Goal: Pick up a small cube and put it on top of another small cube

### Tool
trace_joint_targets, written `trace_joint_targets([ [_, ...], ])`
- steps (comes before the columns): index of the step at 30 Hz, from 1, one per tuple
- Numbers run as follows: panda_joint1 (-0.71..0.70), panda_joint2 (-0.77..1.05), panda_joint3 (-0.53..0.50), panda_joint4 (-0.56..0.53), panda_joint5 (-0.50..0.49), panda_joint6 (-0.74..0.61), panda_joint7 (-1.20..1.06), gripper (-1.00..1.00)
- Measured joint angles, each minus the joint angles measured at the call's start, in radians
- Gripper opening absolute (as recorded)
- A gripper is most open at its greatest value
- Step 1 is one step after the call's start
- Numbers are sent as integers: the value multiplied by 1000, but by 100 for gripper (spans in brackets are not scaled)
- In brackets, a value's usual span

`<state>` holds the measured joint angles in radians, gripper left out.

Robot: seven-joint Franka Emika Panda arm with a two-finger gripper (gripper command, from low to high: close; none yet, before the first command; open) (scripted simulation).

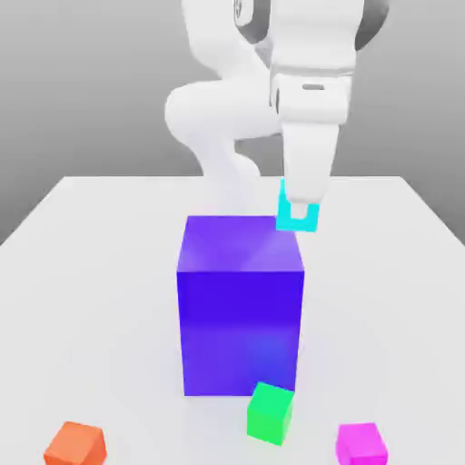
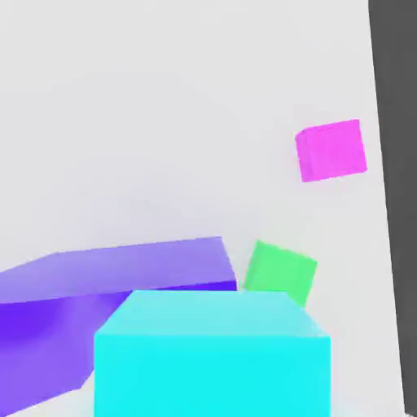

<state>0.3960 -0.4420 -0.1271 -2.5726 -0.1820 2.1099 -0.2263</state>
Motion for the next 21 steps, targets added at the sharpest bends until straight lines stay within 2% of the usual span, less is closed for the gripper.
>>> trace_joint_targets([
  [10,-14,274,145,179,-157,20,461,-100],
  [21,80,578,192,371,-262,61,917,-100],
])
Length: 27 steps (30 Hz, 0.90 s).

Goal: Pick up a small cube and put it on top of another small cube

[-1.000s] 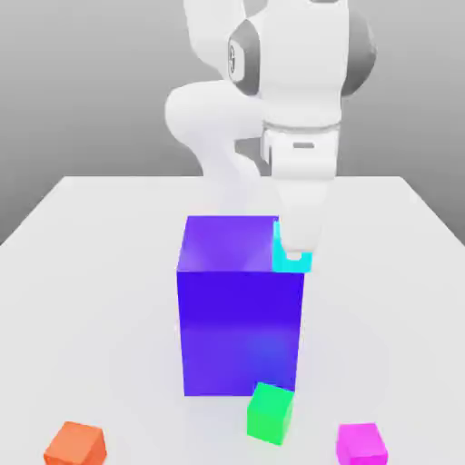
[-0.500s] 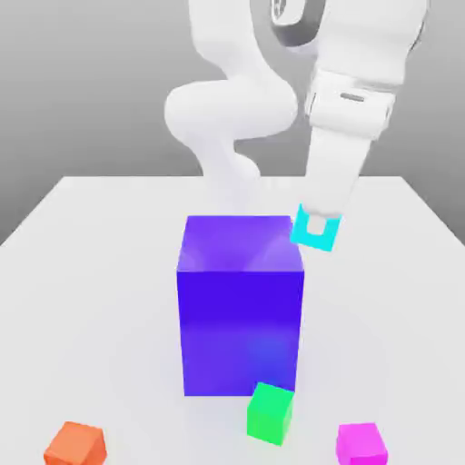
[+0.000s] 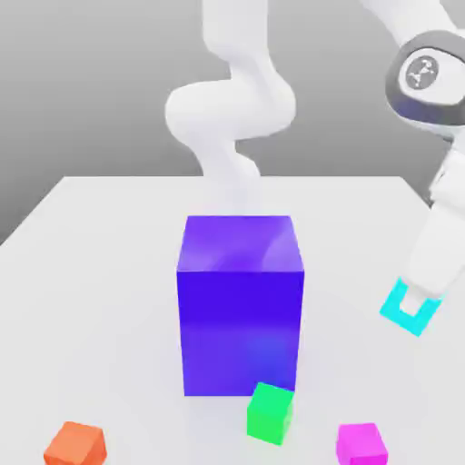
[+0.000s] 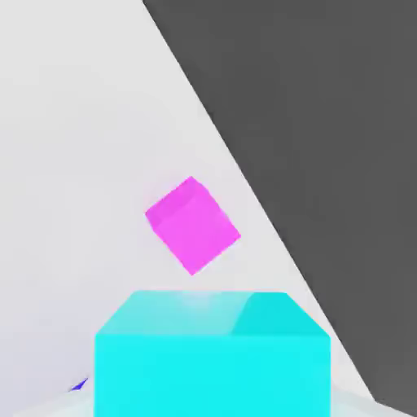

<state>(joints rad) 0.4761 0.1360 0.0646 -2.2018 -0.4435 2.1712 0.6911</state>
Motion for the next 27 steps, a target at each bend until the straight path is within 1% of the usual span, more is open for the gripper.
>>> trace_joint_targets([
  [6,55,150,7,100,3,45,211,-100],
  [12,110,281,13,195,53,105,397,-100],
  [18,148,391,27,289,146,170,563,-100],
  [25,167,493,57,399,299,239,742,-100],
  [27,170,549,56,427,318,280,770,-100],
])
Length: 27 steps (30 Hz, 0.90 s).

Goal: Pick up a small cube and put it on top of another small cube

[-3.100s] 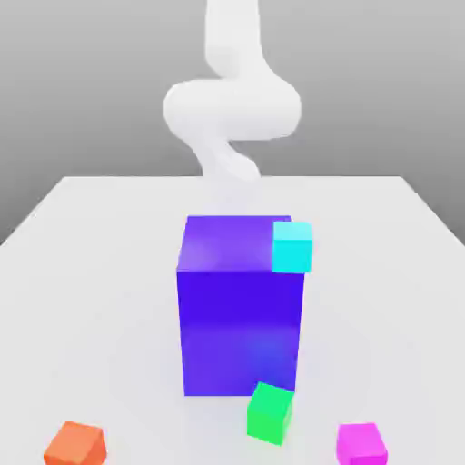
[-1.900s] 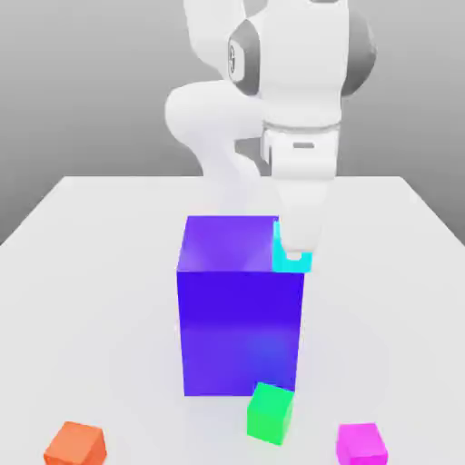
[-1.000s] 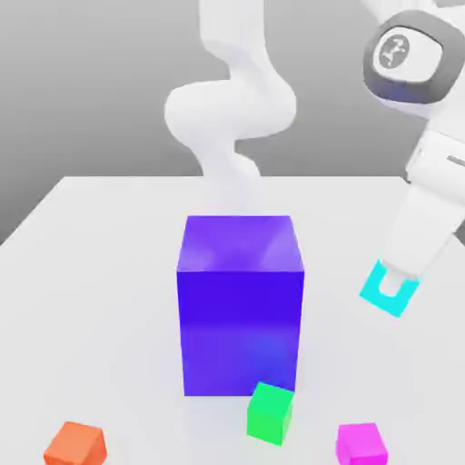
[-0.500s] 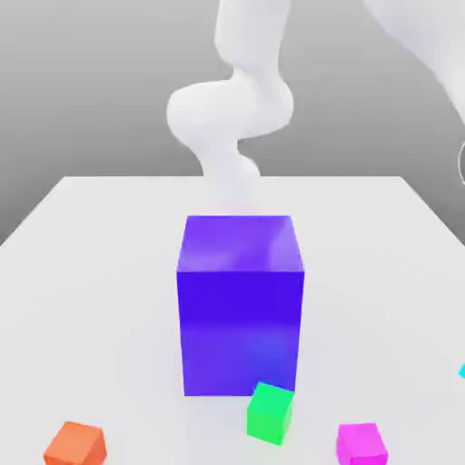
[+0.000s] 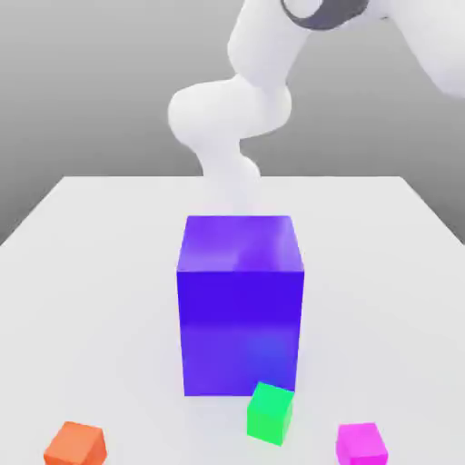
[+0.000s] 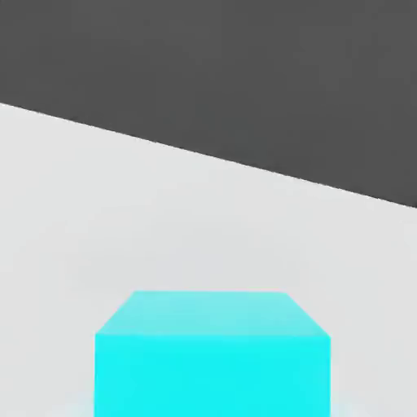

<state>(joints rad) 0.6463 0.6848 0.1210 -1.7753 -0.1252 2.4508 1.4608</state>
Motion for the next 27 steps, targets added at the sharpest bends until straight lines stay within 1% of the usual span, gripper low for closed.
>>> trace_joint_targets([
  [1,4,38,-5,12,0,28,6,-100],
  [2,8,71,-9,22,-2,52,11,100],
  [8,11,87,-12,27,-3,63,14,100],
  [12,-5,-20,4,7,12,-1,0,100],
  [18,-23,-44,-4,-3,53,51,58,100],
  [27,-44,-88,-60,-46,110,181,220,100],
])
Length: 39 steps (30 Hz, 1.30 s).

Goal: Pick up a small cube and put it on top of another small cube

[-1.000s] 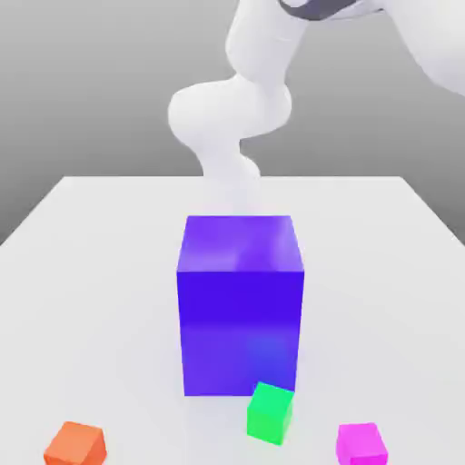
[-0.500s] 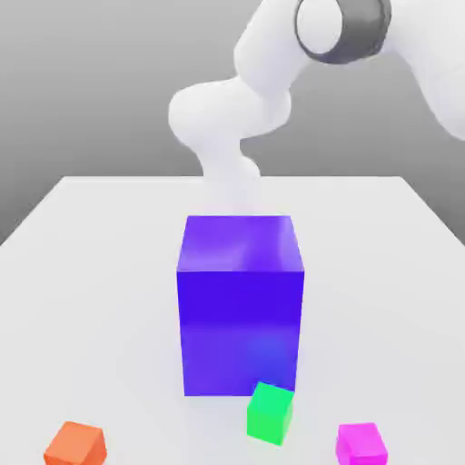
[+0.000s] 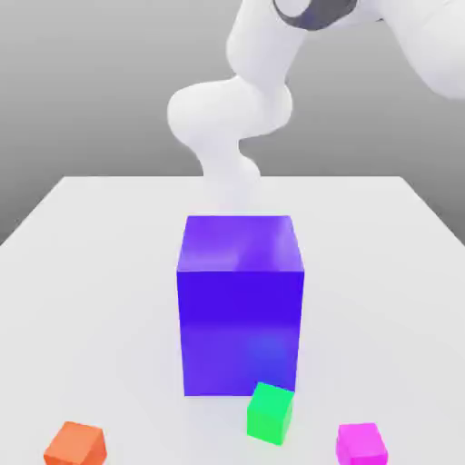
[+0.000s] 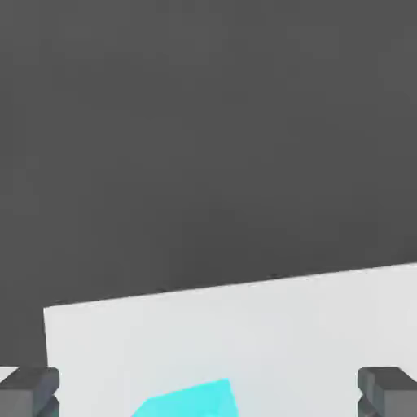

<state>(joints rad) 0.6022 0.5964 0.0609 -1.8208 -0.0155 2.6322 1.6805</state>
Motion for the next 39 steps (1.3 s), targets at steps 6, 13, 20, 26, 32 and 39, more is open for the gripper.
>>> trace_joint_targets([
  [6,-13,-65,-57,-42,39,108,125,100],
  [13,-5,-138,-147,-136,85,172,304,100],
  [20,15,-172,-242,-304,132,97,525,100],
  [26,14,-222,-310,-453,190,46,705,100],
  [32,-41,-111,-271,-480,281,135,724,100],
  [39,-55,-78,-254,-473,296,162,714,-100],
])
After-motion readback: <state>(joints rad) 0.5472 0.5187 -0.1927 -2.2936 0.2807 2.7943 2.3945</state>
